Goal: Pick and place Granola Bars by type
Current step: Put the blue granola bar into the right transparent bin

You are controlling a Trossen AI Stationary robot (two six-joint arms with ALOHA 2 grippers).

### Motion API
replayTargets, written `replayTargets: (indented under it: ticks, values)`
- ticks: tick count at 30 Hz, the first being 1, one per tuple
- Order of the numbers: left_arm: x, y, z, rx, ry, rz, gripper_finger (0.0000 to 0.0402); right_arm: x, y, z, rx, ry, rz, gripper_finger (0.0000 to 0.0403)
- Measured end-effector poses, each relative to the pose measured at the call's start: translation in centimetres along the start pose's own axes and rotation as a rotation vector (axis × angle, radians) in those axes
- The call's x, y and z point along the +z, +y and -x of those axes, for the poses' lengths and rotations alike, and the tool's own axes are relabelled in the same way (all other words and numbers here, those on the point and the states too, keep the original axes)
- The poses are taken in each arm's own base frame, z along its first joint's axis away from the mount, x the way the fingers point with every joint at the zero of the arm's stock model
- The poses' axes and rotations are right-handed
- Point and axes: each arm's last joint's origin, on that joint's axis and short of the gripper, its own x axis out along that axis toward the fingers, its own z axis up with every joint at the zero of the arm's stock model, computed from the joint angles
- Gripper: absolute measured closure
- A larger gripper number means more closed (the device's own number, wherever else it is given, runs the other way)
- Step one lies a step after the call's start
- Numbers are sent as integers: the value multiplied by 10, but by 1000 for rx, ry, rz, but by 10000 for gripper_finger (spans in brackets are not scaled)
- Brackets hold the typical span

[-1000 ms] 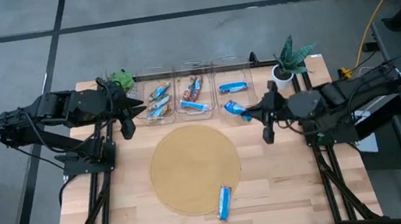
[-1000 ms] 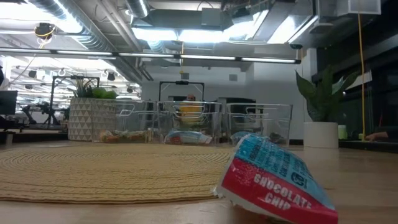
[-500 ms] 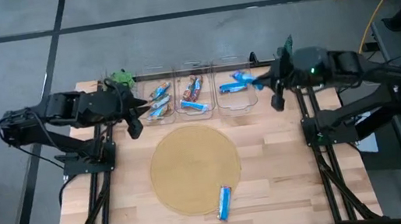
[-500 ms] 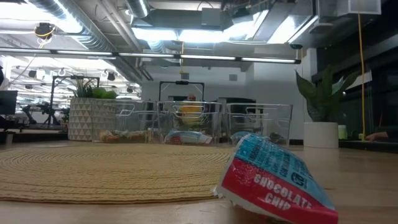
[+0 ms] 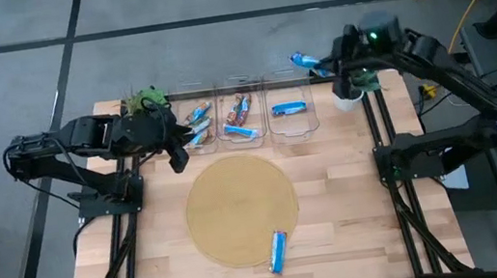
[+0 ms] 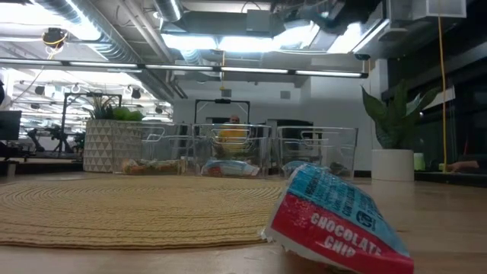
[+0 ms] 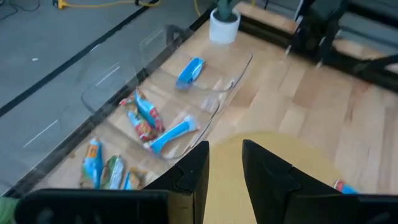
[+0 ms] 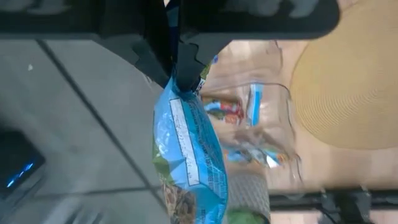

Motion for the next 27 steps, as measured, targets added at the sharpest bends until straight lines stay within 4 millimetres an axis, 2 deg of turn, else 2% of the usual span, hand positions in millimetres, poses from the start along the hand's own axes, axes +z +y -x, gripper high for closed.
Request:
replayTargets:
  ticks: [9,14,21,27]
  values:
    - [7,-3,0,-31,-66,39,313,-22,-50,-73,23,161,-65,390]
    - [7,-4,-1,-30,-61,46,313,-40,-71,-114,67,233,-126,390]
    - [7,-7,-6,-23,-49,31,313,-69,-86,-157,116,349,-198,390]
    - [7,-7,-6,-21,-48,11,313,-87,-89,-183,145,429,-247,390]
